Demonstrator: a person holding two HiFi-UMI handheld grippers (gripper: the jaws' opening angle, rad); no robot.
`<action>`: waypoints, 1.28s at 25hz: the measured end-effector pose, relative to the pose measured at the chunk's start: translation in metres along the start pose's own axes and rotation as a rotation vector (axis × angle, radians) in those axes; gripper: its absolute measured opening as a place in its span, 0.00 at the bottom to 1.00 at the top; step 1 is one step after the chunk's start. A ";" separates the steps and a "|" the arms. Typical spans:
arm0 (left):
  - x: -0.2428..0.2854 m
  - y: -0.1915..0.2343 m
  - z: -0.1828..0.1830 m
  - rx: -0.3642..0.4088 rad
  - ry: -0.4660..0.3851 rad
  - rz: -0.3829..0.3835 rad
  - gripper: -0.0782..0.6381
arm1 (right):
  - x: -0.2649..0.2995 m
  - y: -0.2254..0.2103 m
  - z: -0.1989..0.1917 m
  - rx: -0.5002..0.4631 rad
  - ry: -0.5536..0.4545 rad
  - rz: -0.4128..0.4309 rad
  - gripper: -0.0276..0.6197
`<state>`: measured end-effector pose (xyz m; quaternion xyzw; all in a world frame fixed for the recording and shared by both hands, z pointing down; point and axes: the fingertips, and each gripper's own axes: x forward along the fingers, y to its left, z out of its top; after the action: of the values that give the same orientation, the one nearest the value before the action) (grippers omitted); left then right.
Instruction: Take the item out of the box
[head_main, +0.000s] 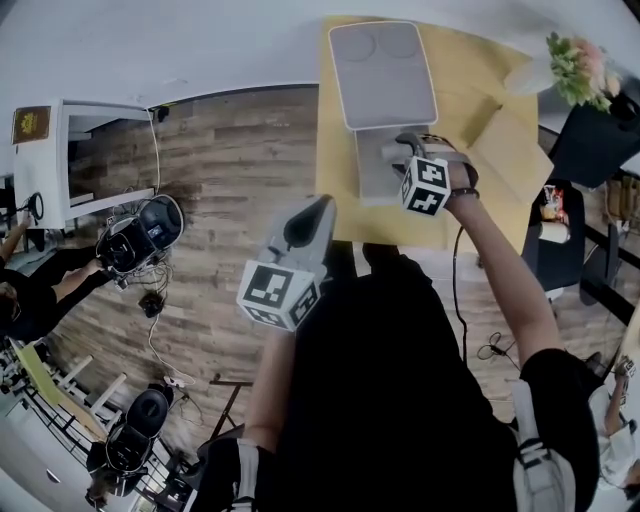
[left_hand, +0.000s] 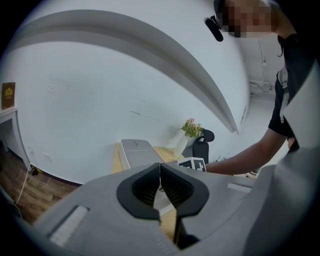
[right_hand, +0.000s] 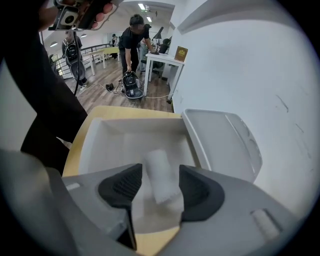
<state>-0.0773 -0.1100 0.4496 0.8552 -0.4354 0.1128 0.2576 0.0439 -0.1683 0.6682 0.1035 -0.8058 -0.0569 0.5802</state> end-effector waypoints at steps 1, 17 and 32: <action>-0.001 0.002 0.001 0.001 0.000 0.000 0.12 | 0.002 -0.001 0.001 -0.004 0.006 -0.001 0.41; -0.013 0.022 0.011 -0.007 -0.008 0.029 0.12 | 0.020 0.000 0.005 -0.048 0.086 0.072 0.39; -0.016 0.013 0.010 0.004 -0.021 0.042 0.12 | 0.017 0.004 -0.002 -0.039 0.089 0.063 0.32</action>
<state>-0.0976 -0.1107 0.4384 0.8475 -0.4558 0.1101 0.2489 0.0400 -0.1680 0.6854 0.0692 -0.7809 -0.0499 0.6188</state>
